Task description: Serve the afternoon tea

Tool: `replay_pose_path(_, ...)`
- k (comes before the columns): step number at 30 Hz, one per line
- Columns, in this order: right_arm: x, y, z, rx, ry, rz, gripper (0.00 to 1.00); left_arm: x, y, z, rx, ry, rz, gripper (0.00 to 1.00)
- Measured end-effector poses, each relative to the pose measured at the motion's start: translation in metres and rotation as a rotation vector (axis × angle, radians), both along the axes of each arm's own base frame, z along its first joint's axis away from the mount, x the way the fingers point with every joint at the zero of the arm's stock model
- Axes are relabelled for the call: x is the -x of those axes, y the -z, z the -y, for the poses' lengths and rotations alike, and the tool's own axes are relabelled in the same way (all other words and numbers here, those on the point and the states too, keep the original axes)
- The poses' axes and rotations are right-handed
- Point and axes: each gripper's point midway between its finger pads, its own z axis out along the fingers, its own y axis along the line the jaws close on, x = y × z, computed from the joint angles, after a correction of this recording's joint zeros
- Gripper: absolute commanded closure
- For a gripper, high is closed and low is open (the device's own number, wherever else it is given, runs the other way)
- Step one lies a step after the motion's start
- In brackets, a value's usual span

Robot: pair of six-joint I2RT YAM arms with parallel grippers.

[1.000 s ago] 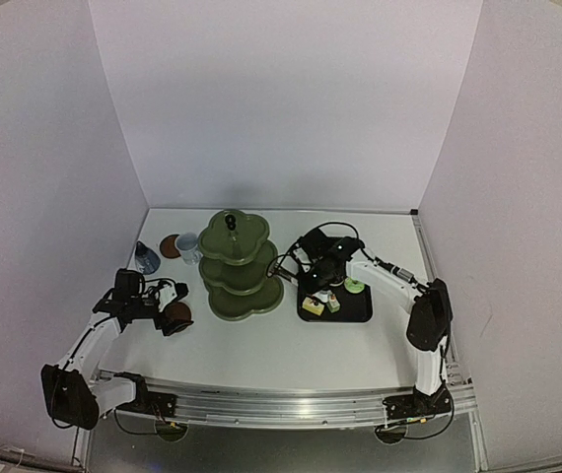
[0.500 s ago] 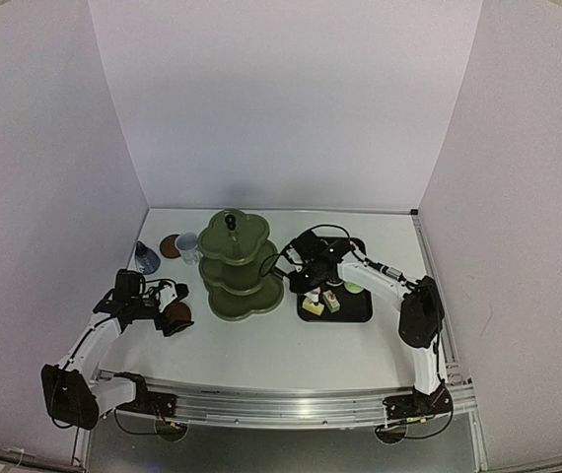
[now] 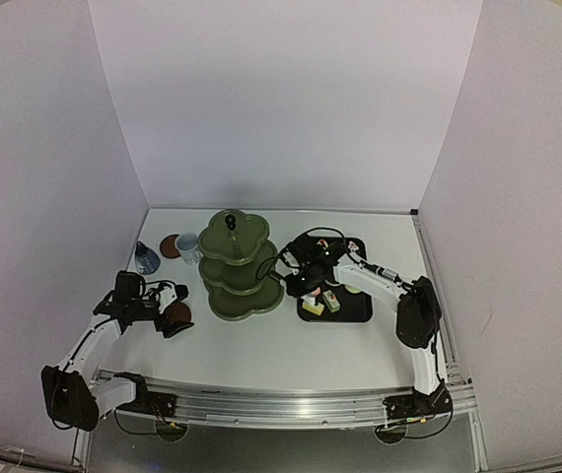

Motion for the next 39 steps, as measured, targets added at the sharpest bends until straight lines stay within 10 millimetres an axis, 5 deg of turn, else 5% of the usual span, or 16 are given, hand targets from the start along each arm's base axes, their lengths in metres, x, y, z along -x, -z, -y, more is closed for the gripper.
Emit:
replay_pose_path(25,0.003,-0.001,-0.005,-0.02,0.021,-0.007,0.68,0.001,0.003,0.0,-0.002,-0.001,-0.001,0.0)
replay_pose_path(39,0.026,-0.011,0.015,-0.019,0.061,-0.031,0.69,0.002,0.008,-0.001,-0.008,-0.005,-0.01,0.0)
